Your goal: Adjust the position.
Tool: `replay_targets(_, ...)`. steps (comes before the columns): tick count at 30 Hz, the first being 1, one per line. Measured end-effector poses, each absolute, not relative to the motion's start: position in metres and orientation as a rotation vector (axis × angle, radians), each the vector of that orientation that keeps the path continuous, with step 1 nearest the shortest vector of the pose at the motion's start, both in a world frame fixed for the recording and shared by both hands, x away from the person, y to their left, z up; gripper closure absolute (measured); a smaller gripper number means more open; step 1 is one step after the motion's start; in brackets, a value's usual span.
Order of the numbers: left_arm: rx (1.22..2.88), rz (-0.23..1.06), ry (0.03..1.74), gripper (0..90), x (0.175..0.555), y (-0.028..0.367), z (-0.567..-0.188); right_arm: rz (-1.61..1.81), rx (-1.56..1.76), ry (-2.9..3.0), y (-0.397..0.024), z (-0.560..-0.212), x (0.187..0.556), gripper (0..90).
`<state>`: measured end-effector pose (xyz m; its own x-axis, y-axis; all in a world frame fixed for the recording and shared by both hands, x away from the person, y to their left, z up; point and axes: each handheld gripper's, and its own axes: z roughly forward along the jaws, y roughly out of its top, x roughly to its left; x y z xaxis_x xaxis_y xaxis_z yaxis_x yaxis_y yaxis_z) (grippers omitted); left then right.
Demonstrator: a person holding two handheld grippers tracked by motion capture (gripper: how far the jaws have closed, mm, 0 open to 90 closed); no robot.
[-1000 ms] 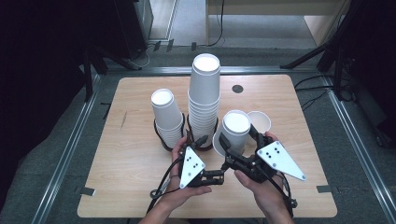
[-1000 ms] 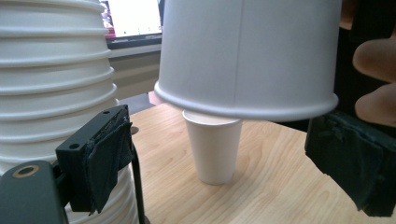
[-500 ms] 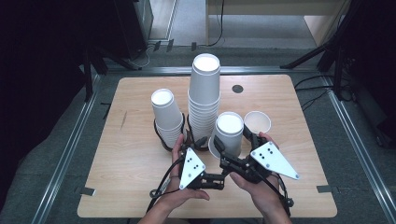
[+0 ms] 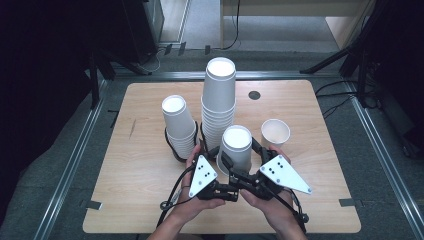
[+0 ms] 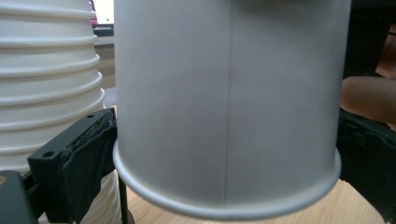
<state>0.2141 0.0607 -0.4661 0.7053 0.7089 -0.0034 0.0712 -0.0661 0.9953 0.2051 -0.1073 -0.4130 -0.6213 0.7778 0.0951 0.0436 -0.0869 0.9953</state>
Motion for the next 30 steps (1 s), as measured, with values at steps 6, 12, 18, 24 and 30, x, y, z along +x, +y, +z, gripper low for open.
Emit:
replay_targets(6, 1.573, 0.593, 0.647, 2.4, 0.2133, 0.0622, -0.4662, 1.772, 0.901, 1.643, -0.1069, -0.414, 0.2051, 20.9)
replay_targets(12, 1.569, 0.602, 0.642, 6.0, 0.2108, 0.0615, -0.4672, 1.776, 0.901, 1.647, -0.1085, -0.4141, 0.2047, 19.1)
replay_targets(18, 1.558, 0.603, 0.627, 8.4, 0.2092, 0.0614, -0.467, 1.778, 0.92, 1.661, -0.1096, -0.4131, 0.2049, 16.3)
replay_targets(24, 1.545, 0.609, 0.613, 8.8, 0.2076, 0.0614, -0.4655, 1.755, 0.932, 1.731, -0.1048, -0.4164, 0.2057, 9.3)
replay_targets(30, 1.556, 0.638, 0.597, 9.7, 0.2054, 0.0612, -0.467, 1.742, 0.995, 1.794, -0.1024, -0.4211, 0.2105, 3.1)
